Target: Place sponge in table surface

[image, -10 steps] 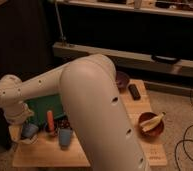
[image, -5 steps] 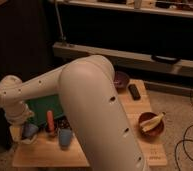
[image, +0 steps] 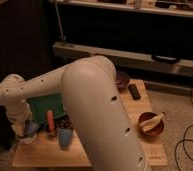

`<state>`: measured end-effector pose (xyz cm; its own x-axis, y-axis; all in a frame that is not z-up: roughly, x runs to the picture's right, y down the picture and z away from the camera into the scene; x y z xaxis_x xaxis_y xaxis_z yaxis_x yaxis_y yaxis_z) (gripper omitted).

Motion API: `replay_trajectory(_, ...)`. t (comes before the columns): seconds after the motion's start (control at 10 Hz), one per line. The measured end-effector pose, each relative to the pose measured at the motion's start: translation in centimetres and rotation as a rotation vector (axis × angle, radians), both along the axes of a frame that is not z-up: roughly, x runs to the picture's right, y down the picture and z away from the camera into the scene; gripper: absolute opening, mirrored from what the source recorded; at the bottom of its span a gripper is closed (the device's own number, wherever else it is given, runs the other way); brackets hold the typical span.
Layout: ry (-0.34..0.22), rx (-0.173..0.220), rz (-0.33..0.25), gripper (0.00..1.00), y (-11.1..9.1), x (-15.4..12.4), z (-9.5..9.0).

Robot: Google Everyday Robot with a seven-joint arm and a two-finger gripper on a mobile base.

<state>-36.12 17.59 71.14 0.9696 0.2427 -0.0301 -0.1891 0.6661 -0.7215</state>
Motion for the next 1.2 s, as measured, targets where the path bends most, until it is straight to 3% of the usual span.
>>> replay_trajectory(0.2, 0.001, 0.012, 0.036, 0.01, -2.5, 0.4, -0.8)
replay_trajectory(0.4, -0.002, 0.042, 0.075, 0.0, -6.4, 1.3, -2.8)
replay_trajectory(0.6, 0.025, 0.063, 0.114, 0.0, -10.5, 4.2, -4.0)
replay_trajectory(0.8, 0.078, 0.062, 0.165, 0.0, -13.3, 9.1, -4.0)
replay_trajectory(1.0, 0.143, 0.052, 0.222, 0.0, -13.7, 14.8, -3.0)
replay_trajectory(1.2, 0.212, 0.04, 0.283, 0.0, -12.6, 20.7, -1.0)
